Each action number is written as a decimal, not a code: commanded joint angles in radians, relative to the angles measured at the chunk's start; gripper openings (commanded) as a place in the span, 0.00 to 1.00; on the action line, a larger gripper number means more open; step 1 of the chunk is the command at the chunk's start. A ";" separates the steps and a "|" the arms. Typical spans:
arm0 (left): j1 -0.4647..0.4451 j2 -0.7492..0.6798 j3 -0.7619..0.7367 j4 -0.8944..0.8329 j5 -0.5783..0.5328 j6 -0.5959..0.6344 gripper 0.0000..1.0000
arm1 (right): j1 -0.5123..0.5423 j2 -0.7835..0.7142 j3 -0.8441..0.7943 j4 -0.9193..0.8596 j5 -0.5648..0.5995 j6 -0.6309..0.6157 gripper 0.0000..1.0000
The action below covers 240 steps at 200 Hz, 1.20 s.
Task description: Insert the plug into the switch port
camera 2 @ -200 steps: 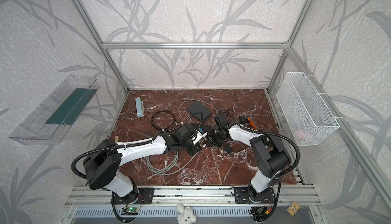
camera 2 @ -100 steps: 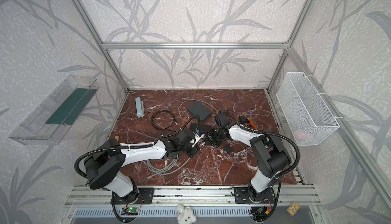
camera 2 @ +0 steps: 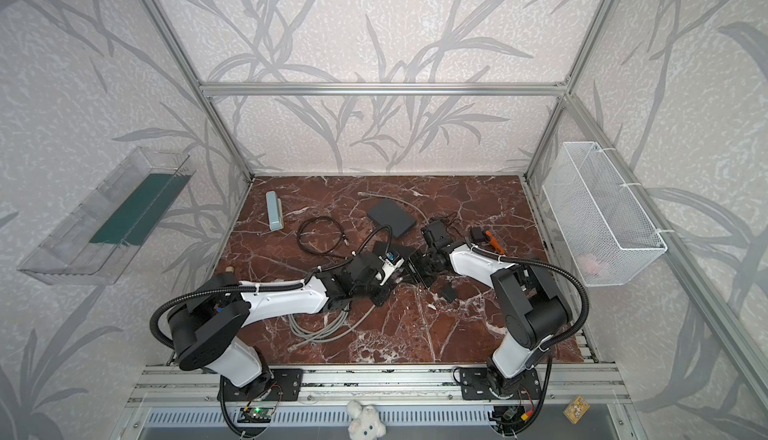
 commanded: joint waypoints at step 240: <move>0.292 0.009 -0.116 0.170 0.405 -0.192 0.00 | -0.128 -0.018 0.164 -0.170 0.196 -0.621 0.45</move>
